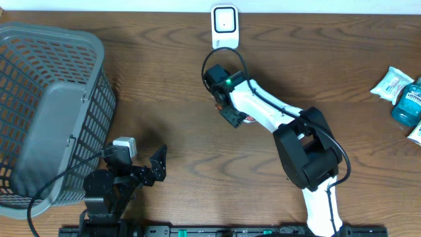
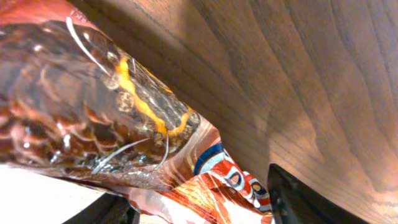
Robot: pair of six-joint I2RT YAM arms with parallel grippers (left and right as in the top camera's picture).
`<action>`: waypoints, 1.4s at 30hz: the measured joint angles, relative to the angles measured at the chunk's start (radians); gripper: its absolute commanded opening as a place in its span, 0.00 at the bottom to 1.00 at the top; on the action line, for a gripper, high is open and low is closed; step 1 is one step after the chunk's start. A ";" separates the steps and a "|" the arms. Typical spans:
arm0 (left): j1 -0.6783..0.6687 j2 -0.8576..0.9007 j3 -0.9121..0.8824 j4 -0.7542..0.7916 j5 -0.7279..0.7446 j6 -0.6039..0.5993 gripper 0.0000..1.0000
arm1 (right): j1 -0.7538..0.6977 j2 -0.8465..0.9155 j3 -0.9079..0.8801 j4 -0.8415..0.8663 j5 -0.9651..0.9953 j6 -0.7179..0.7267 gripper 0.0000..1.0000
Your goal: Scan the item barcode
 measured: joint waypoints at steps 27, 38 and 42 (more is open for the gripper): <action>0.000 0.000 0.000 0.001 0.000 0.000 0.99 | -0.038 0.047 0.095 -0.053 -0.103 -0.167 0.01; 0.000 0.000 0.000 0.000 0.000 0.000 0.99 | -0.171 0.118 0.346 -0.561 -0.975 -0.193 0.01; 0.000 0.000 0.000 0.000 0.000 0.000 0.99 | -0.225 0.118 0.344 -0.638 -1.234 -0.257 0.01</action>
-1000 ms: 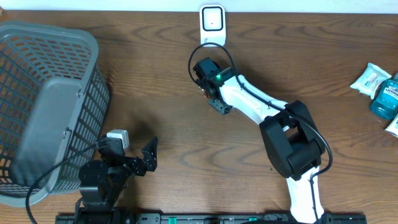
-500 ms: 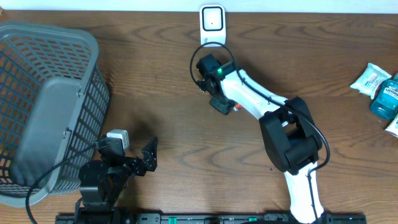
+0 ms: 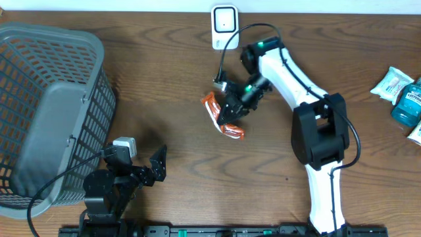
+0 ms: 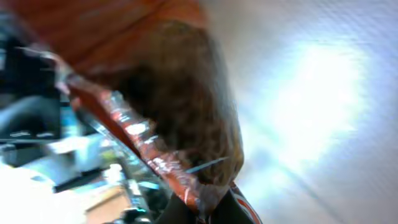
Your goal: Scan the item barcode
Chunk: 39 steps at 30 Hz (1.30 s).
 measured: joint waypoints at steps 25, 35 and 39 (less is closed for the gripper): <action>0.000 0.000 0.000 0.000 0.000 0.000 0.99 | -0.027 -0.152 -0.380 -0.121 -0.425 0.146 0.01; 0.000 0.000 0.000 0.000 0.000 0.000 0.99 | -0.162 -0.520 -0.830 -0.122 -0.544 0.016 0.01; 0.000 0.000 0.000 0.000 0.000 0.000 0.99 | -0.194 -0.520 -0.906 -0.122 -0.588 0.018 0.01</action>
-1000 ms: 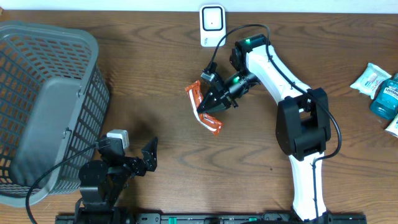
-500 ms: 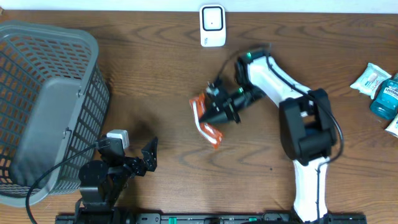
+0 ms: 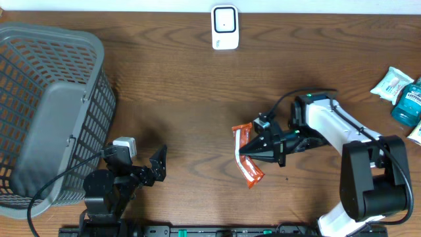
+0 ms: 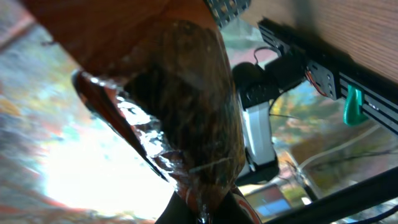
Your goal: Scan the item barcode
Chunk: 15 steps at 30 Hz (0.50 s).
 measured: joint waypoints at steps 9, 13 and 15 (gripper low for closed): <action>0.000 0.000 0.000 0.000 0.000 0.000 0.99 | -0.119 -0.012 -0.005 0.000 -0.032 -0.100 0.01; 0.000 0.000 0.000 0.000 0.000 0.000 0.99 | -0.207 -0.117 0.001 0.000 -0.032 -0.228 0.02; 0.000 0.000 0.000 0.000 0.000 0.000 0.99 | -0.228 -0.167 0.024 0.023 -0.031 -0.298 0.02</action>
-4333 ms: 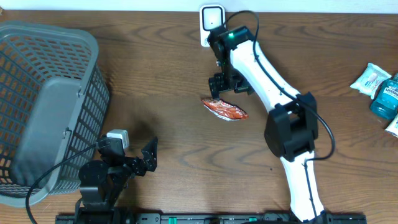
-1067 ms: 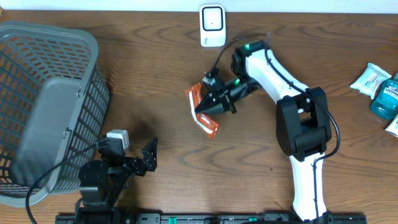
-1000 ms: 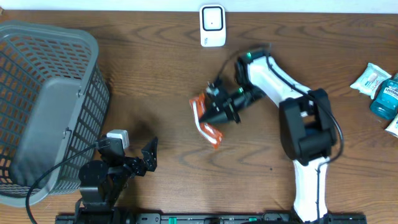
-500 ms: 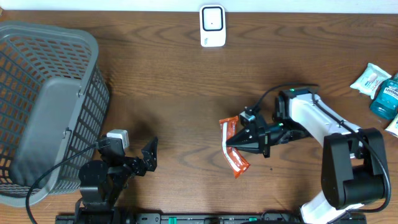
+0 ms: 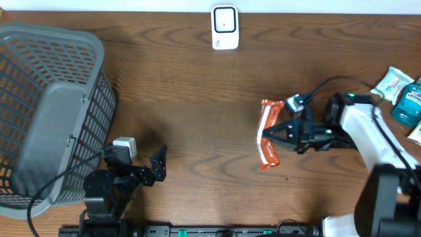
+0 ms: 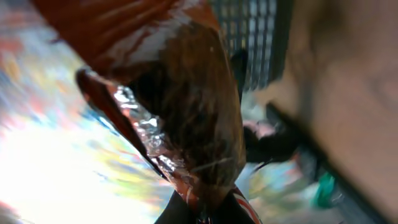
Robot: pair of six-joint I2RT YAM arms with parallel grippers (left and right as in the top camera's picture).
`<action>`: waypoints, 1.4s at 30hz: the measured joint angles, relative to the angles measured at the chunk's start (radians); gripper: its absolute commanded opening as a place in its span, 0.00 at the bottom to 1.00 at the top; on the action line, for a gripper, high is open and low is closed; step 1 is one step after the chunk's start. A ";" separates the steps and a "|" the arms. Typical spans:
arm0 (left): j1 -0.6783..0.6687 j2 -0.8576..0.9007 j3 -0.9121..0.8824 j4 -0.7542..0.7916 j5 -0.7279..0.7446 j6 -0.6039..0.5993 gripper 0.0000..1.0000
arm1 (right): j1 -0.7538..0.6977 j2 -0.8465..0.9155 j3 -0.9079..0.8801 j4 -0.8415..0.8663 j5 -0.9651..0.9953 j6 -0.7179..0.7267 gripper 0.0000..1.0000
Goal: Scan the item barcode
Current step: 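Raise the candy bar up to the barcode scanner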
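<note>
An orange and white snack packet hangs above the table right of centre, gripped by my right gripper, which points left. In the right wrist view the packet fills the frame, brown and shiny orange, pinched between the dark jaws at the bottom edge. The white barcode scanner stands at the table's far edge, well away from the packet. My left gripper rests low at the front left, its fingers slightly apart with nothing between them.
A grey mesh basket occupies the left side. Several toiletry items, a white pack and a blue bottle, lie at the far right edge. My right arm reaches in from the right.
My right gripper has shifted to the right and slightly farther from the front edge with the packet still held. The packet now stands more upright in the overhead view. The left arm is unchanged.
First my right gripper held the packet just below the scanner at the far edge. Then it was a little nearer, packet turned. Half a second ago it held the packet near the table's front centre, and now right of centre.
</note>
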 measured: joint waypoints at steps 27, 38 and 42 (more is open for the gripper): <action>0.000 0.000 0.000 0.000 0.000 0.000 0.99 | 0.472 0.047 0.308 1.285 1.411 0.655 0.01; 0.000 0.000 0.000 0.000 0.000 0.000 0.99 | 0.469 0.583 0.923 1.312 1.561 0.574 0.01; 0.000 0.000 0.000 -0.001 0.000 0.000 0.99 | 0.469 0.734 1.085 1.379 1.604 0.551 0.01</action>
